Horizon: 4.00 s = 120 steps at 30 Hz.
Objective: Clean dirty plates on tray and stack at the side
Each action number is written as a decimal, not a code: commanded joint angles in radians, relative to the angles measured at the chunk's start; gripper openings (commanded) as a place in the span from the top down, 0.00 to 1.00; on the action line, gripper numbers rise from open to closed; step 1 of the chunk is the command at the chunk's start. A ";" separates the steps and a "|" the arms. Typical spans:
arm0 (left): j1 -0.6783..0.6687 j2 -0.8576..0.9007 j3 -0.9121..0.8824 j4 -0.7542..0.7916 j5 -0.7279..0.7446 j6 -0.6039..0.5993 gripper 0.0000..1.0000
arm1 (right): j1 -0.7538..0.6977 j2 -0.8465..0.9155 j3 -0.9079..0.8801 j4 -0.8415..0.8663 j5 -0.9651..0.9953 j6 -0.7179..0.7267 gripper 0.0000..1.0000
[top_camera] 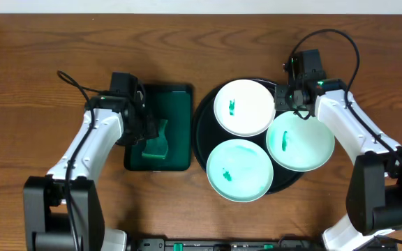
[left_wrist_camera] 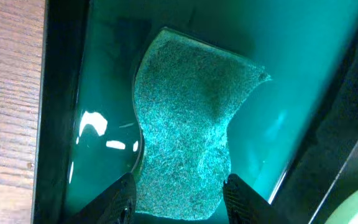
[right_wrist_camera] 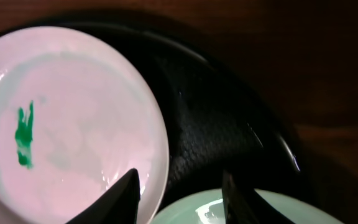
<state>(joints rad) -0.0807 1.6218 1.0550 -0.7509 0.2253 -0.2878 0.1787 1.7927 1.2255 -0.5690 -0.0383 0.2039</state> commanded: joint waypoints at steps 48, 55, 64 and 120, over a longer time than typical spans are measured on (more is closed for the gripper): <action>-0.109 0.175 -0.010 0.057 -0.166 -0.006 0.93 | 0.013 0.140 -0.023 0.104 -0.086 -0.003 0.99; -0.109 0.093 0.018 0.054 -0.166 -0.005 0.93 | 0.020 0.140 -0.023 0.106 -0.087 -0.003 0.99; -0.109 -0.110 0.031 0.121 -0.166 -0.005 0.93 | 0.063 0.140 -0.023 0.106 -0.101 -0.003 0.99; -0.109 -0.183 0.029 0.124 -0.167 -0.002 0.93 | 0.084 0.139 -0.021 0.134 -0.101 -0.044 0.77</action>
<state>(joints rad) -0.1917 1.4567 1.0554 -0.6273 0.0715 -0.2916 0.2543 1.9366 1.2015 -0.4404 -0.1322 0.1757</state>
